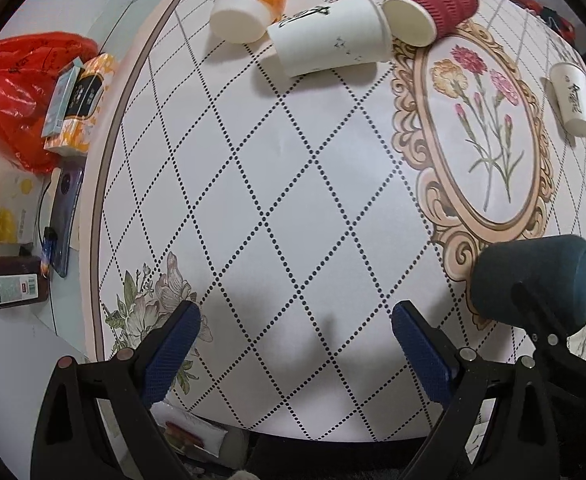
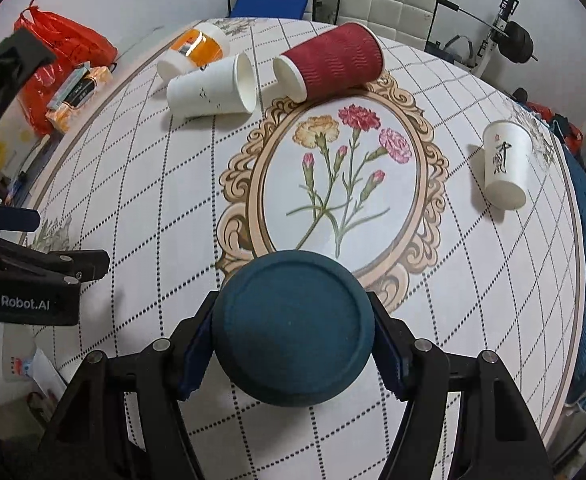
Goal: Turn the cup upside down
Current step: 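Lower the inverted teal cup onto the table and open the right gripper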
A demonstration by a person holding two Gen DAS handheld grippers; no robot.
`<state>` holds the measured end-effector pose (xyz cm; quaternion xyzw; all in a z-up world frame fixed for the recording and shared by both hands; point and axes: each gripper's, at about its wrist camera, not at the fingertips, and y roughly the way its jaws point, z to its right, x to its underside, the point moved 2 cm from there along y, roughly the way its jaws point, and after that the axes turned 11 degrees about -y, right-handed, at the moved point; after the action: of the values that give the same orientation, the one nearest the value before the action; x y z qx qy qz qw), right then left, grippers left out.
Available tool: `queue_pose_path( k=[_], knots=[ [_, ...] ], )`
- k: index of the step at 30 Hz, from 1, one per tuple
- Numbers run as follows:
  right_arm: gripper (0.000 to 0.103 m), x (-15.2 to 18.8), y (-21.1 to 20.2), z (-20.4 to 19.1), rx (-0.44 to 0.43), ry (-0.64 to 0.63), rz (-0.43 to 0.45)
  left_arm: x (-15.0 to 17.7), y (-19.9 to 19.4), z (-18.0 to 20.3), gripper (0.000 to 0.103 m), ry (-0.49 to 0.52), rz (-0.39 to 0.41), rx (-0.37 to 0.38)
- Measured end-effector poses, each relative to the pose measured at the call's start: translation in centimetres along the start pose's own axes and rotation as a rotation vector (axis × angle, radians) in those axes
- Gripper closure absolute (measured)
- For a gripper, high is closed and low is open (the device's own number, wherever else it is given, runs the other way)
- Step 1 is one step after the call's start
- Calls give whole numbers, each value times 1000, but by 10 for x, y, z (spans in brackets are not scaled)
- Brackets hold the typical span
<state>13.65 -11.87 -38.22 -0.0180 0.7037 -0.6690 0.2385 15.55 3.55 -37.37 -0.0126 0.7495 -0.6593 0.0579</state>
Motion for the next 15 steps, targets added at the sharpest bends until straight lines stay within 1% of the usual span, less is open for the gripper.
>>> queue_pose_path(
  k=[4, 5, 6, 8, 11, 15],
  knots=[
    [30, 7, -4, -1, 4, 33, -22, 8, -8, 3, 5, 30, 19, 22],
    [24, 9, -7, -1, 3, 49, -33, 11, -11, 4, 5, 38, 27, 27],
    [15, 12, -10, 1, 2, 76, -44, 15, -16, 6, 5, 51, 37, 34],
    [7, 19, -18, 6, -12, 141, -60, 21, -23, 8, 5, 69, 47, 48],
    [7, 36, -39, 15, 32, 238, -77, 31, -35, 11, 5, 92, 72, 61],
    [4, 60, -67, 23, 108, 327, -96, 43, -56, 13, 5, 96, 100, 92]
  ],
)
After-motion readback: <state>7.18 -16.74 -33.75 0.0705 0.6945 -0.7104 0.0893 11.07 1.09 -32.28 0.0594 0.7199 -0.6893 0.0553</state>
